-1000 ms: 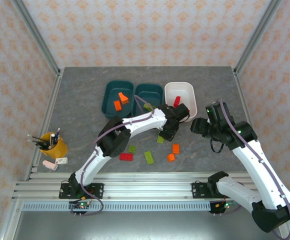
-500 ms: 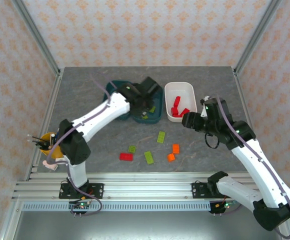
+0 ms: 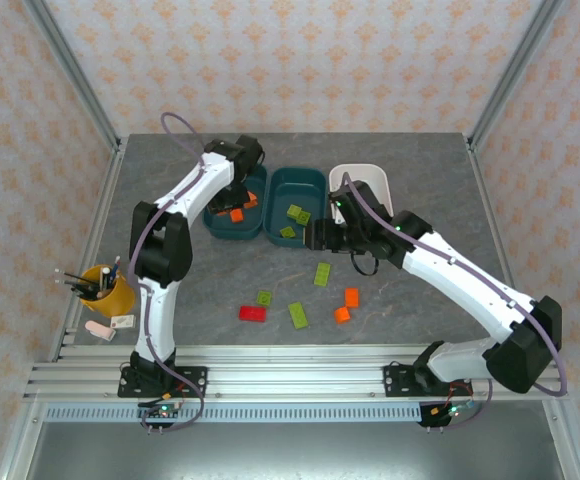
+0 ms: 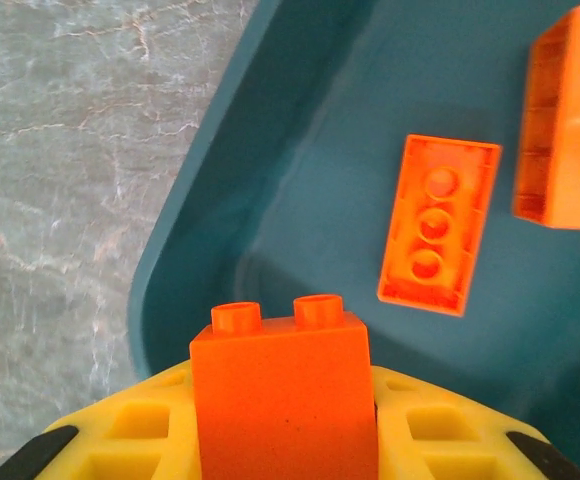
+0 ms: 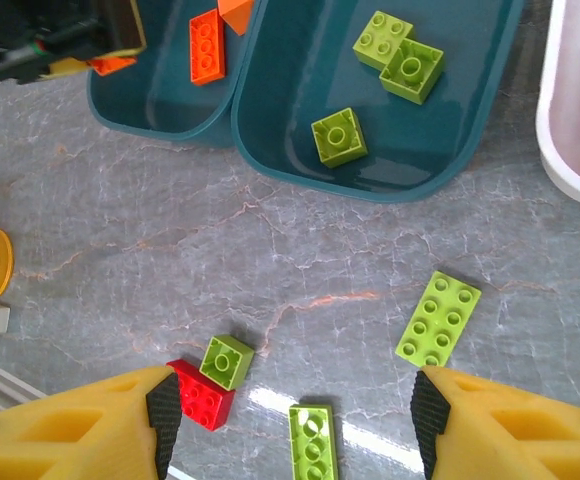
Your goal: Sort the legos into containers by color
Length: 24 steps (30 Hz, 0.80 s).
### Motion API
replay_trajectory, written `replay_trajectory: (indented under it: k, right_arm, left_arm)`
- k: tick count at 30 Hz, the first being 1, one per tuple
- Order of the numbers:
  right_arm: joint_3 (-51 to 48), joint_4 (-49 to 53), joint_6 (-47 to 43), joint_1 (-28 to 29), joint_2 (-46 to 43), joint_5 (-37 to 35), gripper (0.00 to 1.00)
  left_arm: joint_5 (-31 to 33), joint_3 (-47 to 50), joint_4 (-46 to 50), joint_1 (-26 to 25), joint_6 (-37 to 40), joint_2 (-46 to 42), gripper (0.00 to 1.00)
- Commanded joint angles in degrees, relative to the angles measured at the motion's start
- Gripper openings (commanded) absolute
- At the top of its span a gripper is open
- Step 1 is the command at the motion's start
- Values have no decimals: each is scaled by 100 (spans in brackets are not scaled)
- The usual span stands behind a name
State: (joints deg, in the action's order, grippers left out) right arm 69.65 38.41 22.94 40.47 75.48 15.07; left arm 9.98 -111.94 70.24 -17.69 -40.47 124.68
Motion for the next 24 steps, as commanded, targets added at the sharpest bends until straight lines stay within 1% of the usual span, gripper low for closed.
replay_trajectory:
  k: [1, 5, 8, 14, 18, 24]
  right_arm:
    - [265, -194, 62, 23, 90, -74, 64]
    - [269, -180, 60, 18, 185, -83, 64]
    - [242, -173, 72, 23, 234, -100, 64]
    - [243, -97, 139, 23, 401, -155, 65]
    - [234, -23, 173, 23, 470, -238, 65]
    - [283, 133, 171, 23, 591, -317, 65]
  left_arm:
    - [335, -391, 289, 72, 645, 215, 23]
    - [477, -743, 479, 90, 729, 641, 24]
    - [486, -693, 469, 98, 716, 759, 25]
    - [322, -483, 381, 91, 690, 795, 35]
    - [211, -378, 345, 91, 637, 669, 42]
    - [84, -528, 479, 73, 593, 460, 52]
